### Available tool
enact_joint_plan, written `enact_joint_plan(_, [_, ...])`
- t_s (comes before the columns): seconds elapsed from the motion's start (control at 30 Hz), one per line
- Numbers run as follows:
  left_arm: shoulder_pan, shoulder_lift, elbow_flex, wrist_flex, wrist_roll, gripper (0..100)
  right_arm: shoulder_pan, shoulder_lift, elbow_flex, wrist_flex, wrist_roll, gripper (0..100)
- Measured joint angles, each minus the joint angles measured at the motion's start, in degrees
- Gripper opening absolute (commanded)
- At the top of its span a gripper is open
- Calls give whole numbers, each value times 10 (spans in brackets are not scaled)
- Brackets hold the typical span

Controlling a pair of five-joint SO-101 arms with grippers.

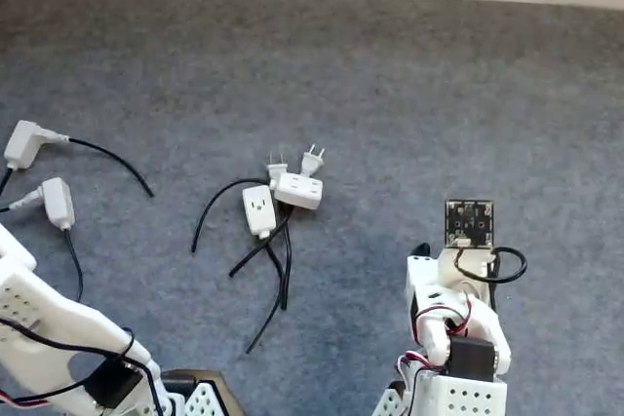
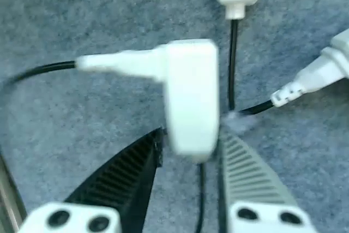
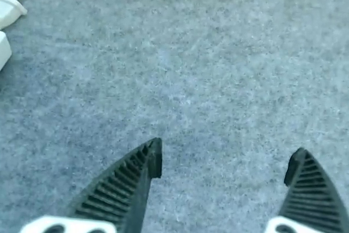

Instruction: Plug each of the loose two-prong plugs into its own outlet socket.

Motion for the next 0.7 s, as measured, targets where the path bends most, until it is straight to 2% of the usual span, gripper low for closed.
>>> enact_joint_plan(0.17, [0,0,0,-1,0,221,0,0,1,-4,0,346])
enact_joint_plan(0.27, [0,0,-5,2,37,221,0,0,1,-4,0,346])
enact_joint_plan(0.4, [25,-16,-55,80,76,221,0,0,1,-4,0,346])
enact_joint_plan(0.5, [95,-60,-98,197,89,221,0,0,1,-4,0,346])
enact_joint_plan(0.57, [164,-89,-112,272,121,221,0,0,1,-4,0,346])
enact_joint_plan(0.7, [324,-136,-85,313,208,221,0,0,1,-4,0,346])
